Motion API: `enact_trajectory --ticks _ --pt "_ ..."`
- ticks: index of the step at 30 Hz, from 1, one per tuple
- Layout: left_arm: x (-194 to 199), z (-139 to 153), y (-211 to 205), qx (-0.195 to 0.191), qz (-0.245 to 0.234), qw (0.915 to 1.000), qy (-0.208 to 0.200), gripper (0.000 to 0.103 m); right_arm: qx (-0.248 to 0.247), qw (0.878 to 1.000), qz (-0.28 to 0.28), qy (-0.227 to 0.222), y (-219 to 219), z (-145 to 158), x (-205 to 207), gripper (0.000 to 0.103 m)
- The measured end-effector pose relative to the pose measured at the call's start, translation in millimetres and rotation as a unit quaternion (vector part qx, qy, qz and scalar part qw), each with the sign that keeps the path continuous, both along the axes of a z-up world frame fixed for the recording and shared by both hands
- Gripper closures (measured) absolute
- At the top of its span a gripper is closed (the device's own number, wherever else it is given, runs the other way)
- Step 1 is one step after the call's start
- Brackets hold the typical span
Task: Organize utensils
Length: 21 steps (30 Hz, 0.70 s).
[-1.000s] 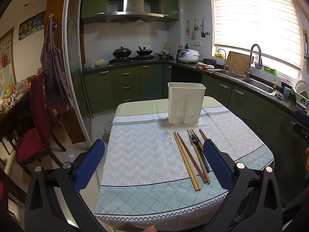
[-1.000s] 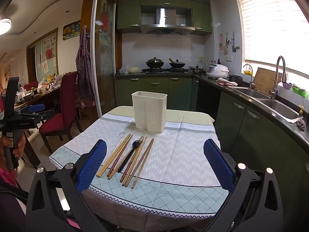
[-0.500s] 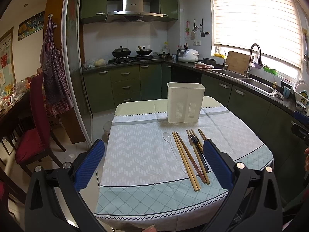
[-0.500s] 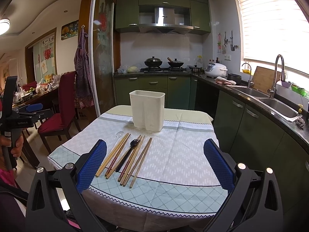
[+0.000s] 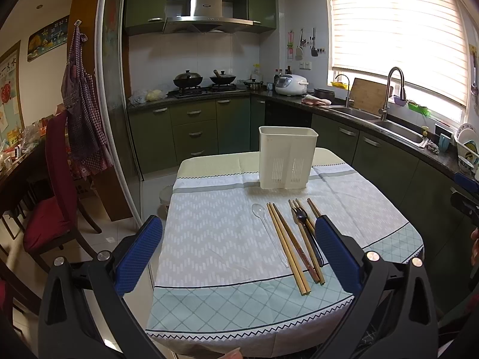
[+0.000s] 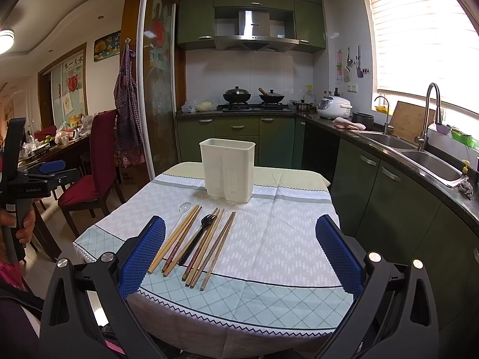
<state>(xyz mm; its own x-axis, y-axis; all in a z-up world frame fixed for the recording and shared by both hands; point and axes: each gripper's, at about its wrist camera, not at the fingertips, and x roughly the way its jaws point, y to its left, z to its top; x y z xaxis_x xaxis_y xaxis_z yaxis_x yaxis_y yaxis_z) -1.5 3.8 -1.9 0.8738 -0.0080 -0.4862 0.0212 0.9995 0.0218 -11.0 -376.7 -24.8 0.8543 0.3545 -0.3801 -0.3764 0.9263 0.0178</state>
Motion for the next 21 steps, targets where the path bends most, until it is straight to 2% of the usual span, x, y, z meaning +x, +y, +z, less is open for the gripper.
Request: enact_trajectory --ticks 21 --pt "0.0 -4.0 -1.0 0.002 0.001 1.0 0.002 0.006 -0.002 1.0 0.001 0.006 1.7 -1.4 1.1 0.004"
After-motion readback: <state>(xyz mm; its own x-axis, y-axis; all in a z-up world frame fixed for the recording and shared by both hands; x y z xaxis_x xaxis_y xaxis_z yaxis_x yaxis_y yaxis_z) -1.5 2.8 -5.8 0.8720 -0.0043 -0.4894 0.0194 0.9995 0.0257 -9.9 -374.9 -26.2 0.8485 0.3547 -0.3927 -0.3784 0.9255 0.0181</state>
